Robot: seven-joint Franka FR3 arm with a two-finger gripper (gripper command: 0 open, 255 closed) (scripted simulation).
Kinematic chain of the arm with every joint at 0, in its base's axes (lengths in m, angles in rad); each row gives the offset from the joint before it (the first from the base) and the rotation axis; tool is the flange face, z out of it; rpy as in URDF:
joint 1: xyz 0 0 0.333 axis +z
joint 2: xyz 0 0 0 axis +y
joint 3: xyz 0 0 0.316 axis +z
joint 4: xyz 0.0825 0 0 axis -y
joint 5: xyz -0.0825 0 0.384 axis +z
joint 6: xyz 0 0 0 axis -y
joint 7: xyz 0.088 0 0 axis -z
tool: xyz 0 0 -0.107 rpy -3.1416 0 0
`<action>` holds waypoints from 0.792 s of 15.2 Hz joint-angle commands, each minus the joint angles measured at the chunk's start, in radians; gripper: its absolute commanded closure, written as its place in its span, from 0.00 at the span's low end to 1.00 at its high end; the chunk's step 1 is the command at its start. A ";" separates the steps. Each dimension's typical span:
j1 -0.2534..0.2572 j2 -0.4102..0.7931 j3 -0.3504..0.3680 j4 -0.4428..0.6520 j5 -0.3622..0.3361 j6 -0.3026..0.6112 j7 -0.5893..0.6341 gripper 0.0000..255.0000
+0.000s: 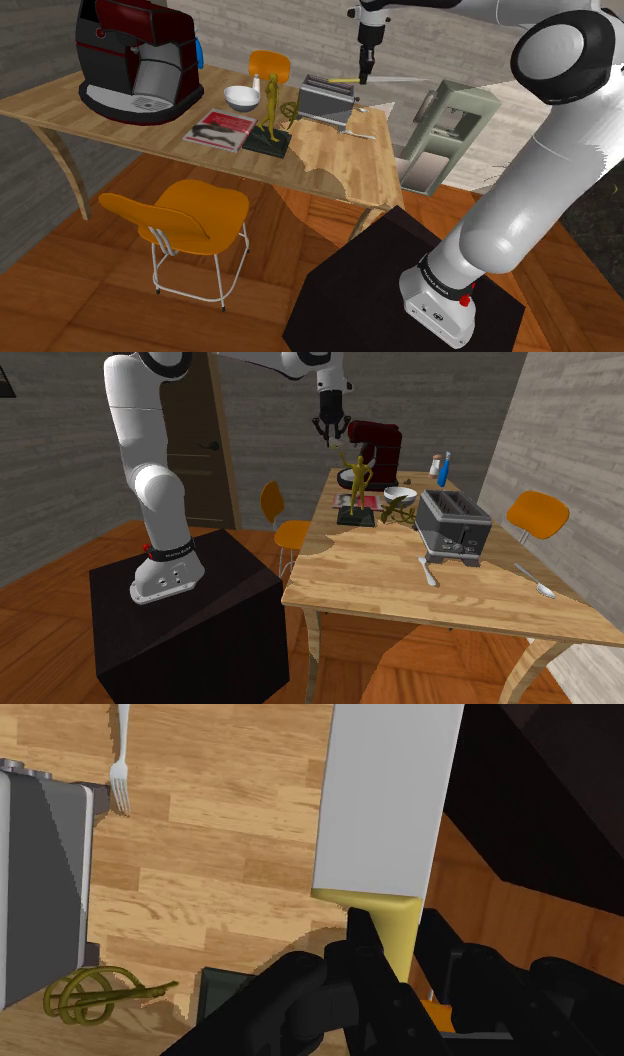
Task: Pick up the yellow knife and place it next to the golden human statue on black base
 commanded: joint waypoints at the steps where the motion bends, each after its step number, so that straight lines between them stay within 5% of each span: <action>1: 0.005 0.083 0.007 0.108 0.022 -0.030 0.007 1.00; 4: 0.010 0.177 0.017 0.235 0.045 -0.068 0.021 1.00; 12: 0.013 0.163 0.019 0.109 0.040 0.043 0.039 1.00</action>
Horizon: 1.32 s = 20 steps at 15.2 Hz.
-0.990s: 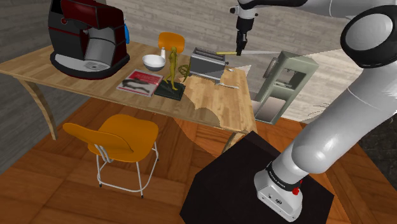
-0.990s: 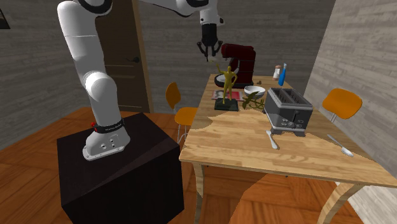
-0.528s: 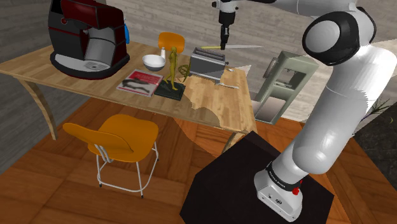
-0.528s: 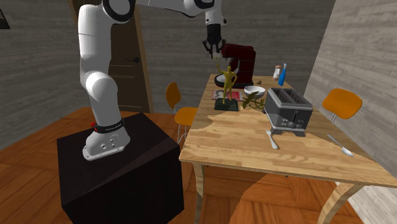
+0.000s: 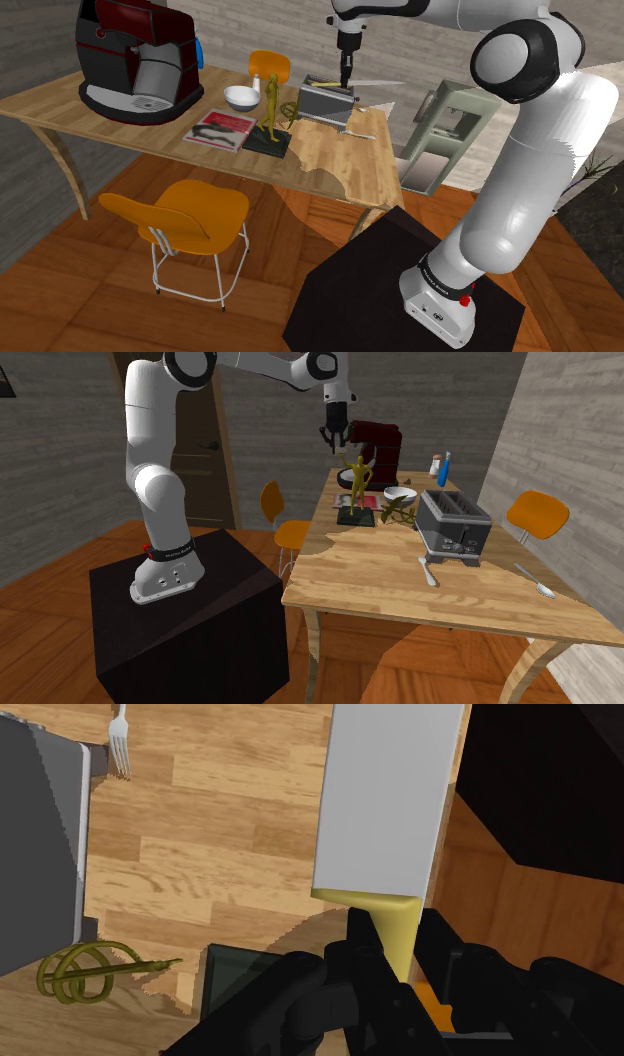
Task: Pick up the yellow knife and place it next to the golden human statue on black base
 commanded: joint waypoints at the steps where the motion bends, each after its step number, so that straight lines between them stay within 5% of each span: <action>1: 0.001 -0.002 0.001 -0.032 -0.001 0.031 0.005 1.00; 20: -0.001 0.034 0.003 -0.239 -0.001 0.271 0.036 1.00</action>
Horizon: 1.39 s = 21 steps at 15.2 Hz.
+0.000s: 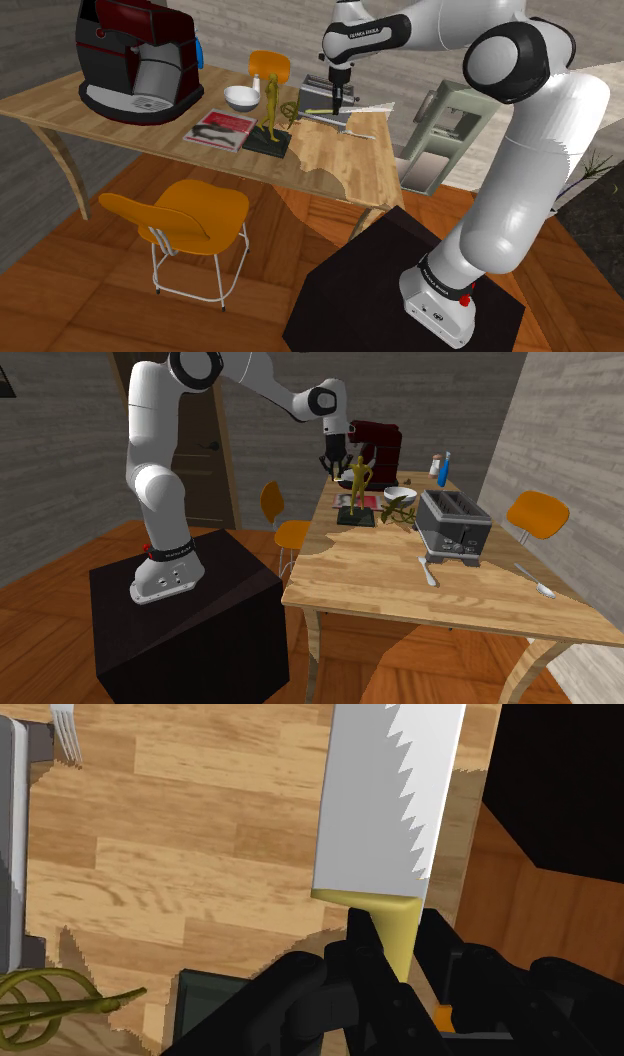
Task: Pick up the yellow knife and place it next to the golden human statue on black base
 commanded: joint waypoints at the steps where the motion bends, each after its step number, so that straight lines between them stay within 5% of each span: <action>1: 0.000 0.005 0.000 -0.022 0.000 0.027 0.004 1.00; 21: -0.010 0.122 0.008 -0.137 0.014 0.256 0.024 1.00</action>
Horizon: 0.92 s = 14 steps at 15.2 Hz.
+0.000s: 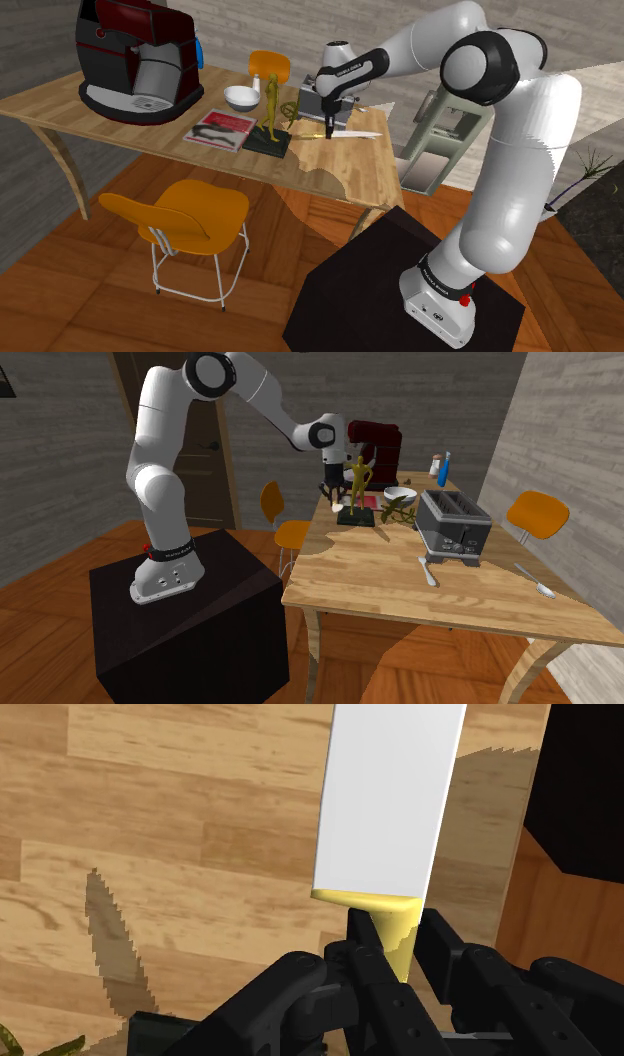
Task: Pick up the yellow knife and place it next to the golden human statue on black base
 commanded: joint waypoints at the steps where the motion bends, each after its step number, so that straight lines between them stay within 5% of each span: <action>1: -0.002 0.018 0.001 -0.006 0.003 0.024 0.001 1.00; 14: -0.013 0.131 0.012 -0.030 0.017 0.159 0.011 1.00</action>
